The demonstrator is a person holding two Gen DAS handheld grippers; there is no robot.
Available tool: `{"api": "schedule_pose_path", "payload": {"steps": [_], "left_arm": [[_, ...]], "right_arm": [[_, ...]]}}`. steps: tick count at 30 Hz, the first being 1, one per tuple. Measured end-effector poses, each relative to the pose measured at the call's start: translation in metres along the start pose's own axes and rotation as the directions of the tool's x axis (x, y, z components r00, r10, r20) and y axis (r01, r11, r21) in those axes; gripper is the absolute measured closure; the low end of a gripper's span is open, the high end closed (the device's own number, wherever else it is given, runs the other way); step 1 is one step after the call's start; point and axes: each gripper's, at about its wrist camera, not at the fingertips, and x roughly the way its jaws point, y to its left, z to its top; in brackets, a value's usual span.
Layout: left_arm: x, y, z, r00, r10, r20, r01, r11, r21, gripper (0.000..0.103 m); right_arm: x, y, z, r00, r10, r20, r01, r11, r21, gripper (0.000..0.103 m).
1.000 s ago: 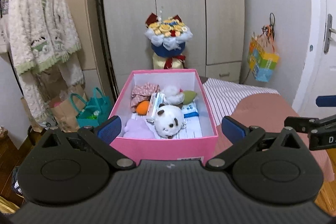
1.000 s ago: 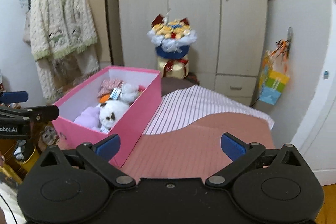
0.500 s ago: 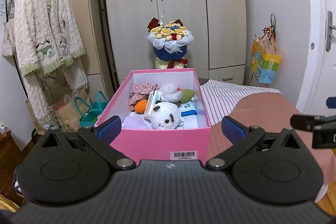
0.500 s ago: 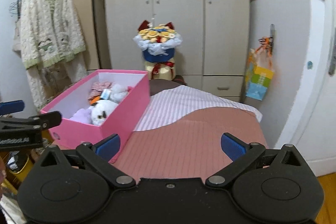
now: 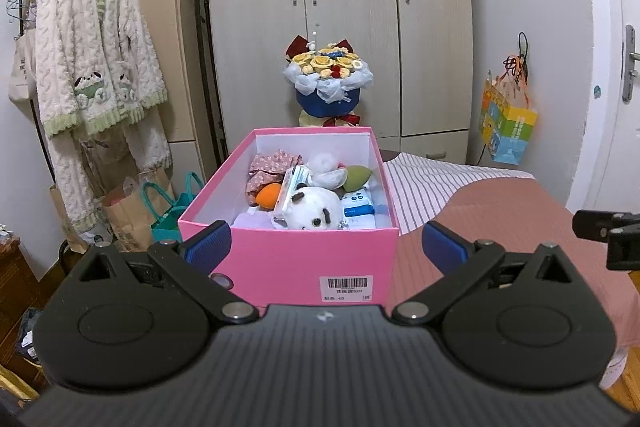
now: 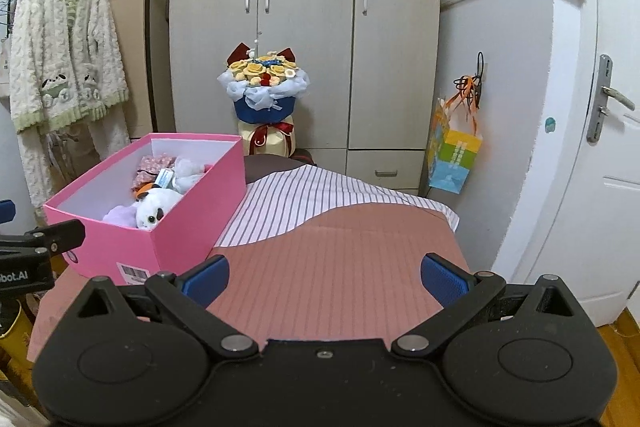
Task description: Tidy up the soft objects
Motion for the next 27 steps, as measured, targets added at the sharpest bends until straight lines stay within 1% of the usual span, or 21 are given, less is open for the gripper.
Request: {"api": "schedule_pose_path", "payload": {"steps": [4,9,14,20,23,27], "left_arm": [[-0.002,0.000,-0.002,1.000,-0.007,0.015,0.007,1.000,-0.018,0.000],[-0.005,-0.006,-0.001,1.000,-0.028,0.014,0.028,0.999,0.022,0.000],[-0.010,-0.007,-0.003,0.999,-0.030,0.026,0.030,0.999,0.010,0.000],[-0.013,-0.007,-0.008,0.999,0.002,0.052,-0.002,1.000,0.004,0.000],[-0.015,-0.006,-0.008,0.998,-0.012,0.056,0.013,1.000,-0.012,0.000],[-0.017,-0.007,-0.009,0.998,-0.007,0.068,0.008,1.000,-0.001,0.000]], "right_arm": [[-0.001,0.002,-0.002,1.000,0.001,-0.002,-0.001,1.000,-0.016,0.000],[-0.004,0.005,-0.005,1.000,0.008,0.001,-0.008,1.000,-0.019,0.000],[-0.007,0.006,-0.008,1.000,-0.012,0.029,0.013,1.000,-0.019,0.000],[-0.011,0.004,-0.011,0.999,-0.033,0.041,0.033,0.999,0.006,0.000],[-0.014,0.005,-0.013,0.998,-0.030,0.052,0.029,1.000,0.007,0.000],[-0.017,0.007,-0.015,0.997,-0.028,0.068,0.028,1.000,0.002,0.000]]}}
